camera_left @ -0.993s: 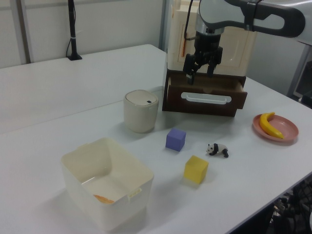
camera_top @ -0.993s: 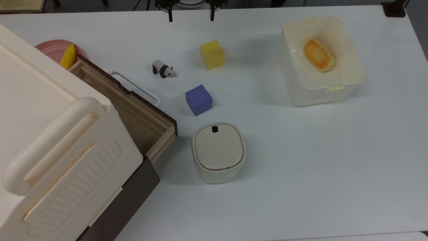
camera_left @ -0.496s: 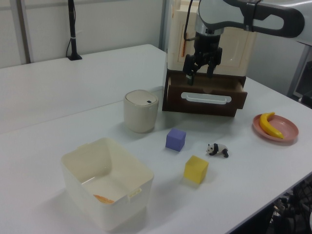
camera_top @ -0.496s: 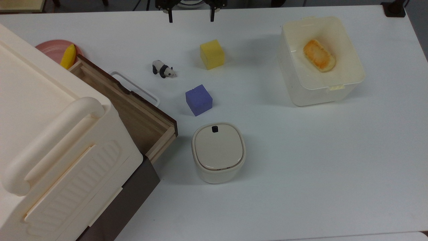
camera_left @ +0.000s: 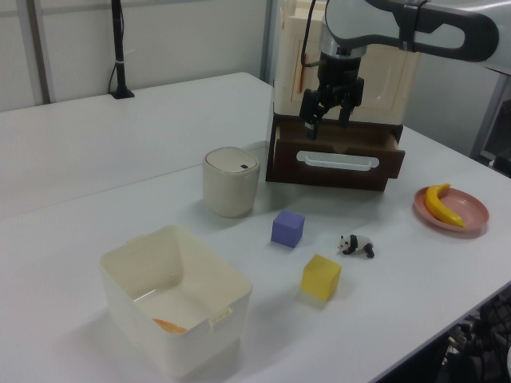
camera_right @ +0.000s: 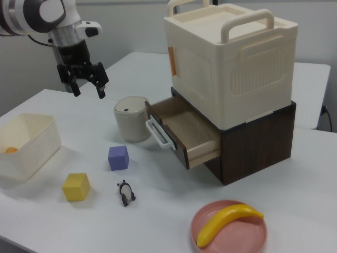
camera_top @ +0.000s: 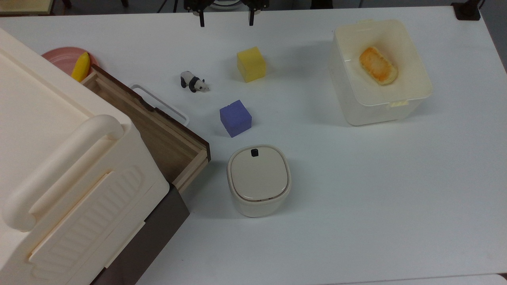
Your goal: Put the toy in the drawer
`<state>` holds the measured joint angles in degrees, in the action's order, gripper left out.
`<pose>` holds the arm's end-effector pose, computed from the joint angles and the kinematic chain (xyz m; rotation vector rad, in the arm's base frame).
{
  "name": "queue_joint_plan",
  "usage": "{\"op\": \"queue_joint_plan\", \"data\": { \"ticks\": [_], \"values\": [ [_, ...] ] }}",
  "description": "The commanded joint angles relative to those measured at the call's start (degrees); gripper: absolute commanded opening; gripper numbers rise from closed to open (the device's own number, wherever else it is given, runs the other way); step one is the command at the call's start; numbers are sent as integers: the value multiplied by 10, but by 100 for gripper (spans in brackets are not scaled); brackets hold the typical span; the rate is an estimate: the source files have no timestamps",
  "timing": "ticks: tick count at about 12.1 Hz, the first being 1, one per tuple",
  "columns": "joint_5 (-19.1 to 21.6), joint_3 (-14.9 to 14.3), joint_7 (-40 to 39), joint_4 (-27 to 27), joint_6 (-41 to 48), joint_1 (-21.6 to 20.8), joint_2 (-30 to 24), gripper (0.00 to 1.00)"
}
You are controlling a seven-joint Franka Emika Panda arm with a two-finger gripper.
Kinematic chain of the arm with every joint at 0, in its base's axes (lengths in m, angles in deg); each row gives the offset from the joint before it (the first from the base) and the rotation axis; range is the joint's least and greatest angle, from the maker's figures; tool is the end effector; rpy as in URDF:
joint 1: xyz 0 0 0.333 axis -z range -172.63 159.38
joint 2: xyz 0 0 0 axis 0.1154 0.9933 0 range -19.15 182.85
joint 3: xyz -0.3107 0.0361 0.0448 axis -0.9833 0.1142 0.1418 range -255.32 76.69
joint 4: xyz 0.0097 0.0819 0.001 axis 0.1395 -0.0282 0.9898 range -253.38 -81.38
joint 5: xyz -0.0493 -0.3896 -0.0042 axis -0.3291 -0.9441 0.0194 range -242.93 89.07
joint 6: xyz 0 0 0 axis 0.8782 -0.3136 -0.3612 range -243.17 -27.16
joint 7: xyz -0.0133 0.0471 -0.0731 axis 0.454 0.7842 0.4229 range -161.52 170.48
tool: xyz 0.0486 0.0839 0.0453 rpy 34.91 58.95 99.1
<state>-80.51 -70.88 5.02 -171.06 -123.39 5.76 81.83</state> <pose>0.5592 0.0531 0.6024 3.0766 0.1556 0.0473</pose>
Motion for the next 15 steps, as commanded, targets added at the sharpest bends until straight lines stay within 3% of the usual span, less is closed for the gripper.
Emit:
{"op": "queue_joint_plan", "data": {
  "ticks": [1, 13, 15],
  "values": [
    [-11, -2, -5, -8, -7, -3, -6, 100],
    [-19, -2, -5, -12, -12, -3, 0, 100],
    [-44, -2, -4, -45, -42, -5, 3, 100]
  ]
}}
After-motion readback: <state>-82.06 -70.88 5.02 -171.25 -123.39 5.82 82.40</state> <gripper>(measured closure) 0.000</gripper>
